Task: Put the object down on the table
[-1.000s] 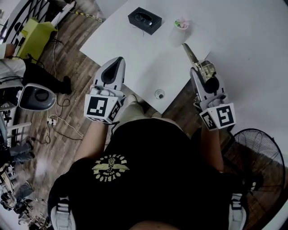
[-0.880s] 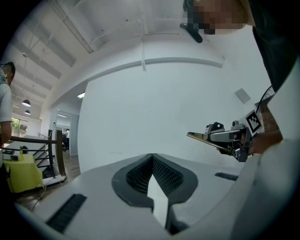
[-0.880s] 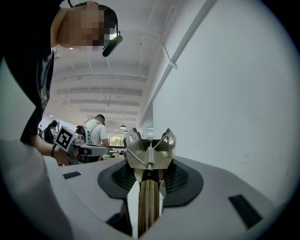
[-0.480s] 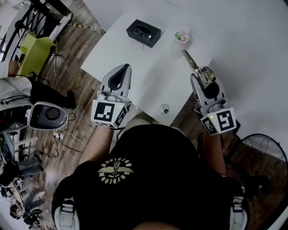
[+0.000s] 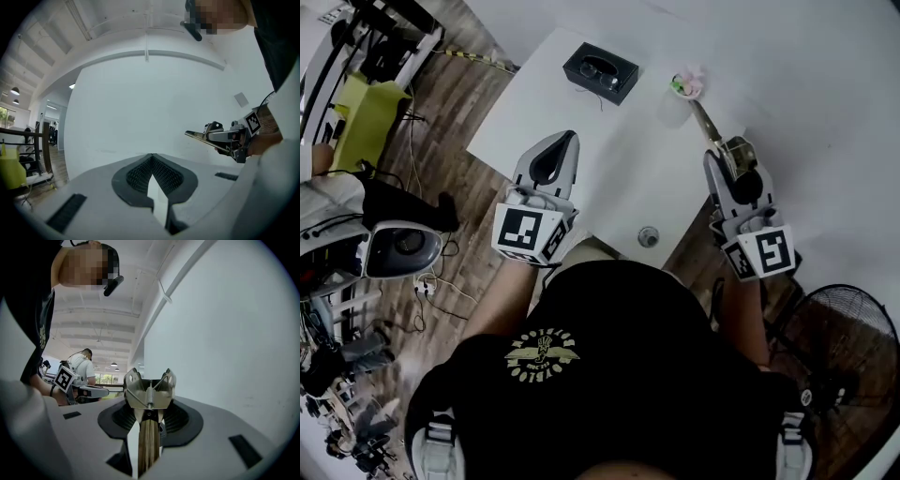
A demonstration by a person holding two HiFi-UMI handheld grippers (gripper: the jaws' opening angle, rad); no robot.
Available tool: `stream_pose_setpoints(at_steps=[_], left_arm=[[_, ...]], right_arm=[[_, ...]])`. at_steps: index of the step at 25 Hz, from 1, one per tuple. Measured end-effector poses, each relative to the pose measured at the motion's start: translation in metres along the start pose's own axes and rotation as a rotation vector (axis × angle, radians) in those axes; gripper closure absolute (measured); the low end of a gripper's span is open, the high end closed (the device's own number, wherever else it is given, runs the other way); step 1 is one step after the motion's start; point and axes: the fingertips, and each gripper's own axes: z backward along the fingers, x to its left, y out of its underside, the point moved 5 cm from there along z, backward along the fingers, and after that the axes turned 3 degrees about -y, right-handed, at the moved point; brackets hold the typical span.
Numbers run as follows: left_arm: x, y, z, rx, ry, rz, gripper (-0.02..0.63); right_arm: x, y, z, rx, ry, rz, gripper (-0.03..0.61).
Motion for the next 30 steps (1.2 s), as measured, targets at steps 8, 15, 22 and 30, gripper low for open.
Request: stream_pose_setpoints(at_steps=[8, 15, 22, 30], left_arm=[[0.01, 0.005, -0.008, 0.009, -0.01, 0.001, 0.606], [0.019, 0.007, -0.005, 0.012, -0.031, 0.003, 0.606], [0.022, 0.01, -0.01, 0.021, -0.032, 0.004, 0.606], [0.017, 0.014, -0.021, 0.037, -0.011, 0.009, 0.606]], right_arm=[[-0.006, 0.021, -0.021, 0.038, -0.015, -0.017, 0.436], [-0.007, 0.062, -0.033, 0.113, -0.027, -0.062, 0.436], [-0.013, 0.101, -0.041, 0.19, -0.02, -0.11, 0.436], [-0.017, 0.146, -0.045, 0.254, -0.035, -0.151, 0.436]])
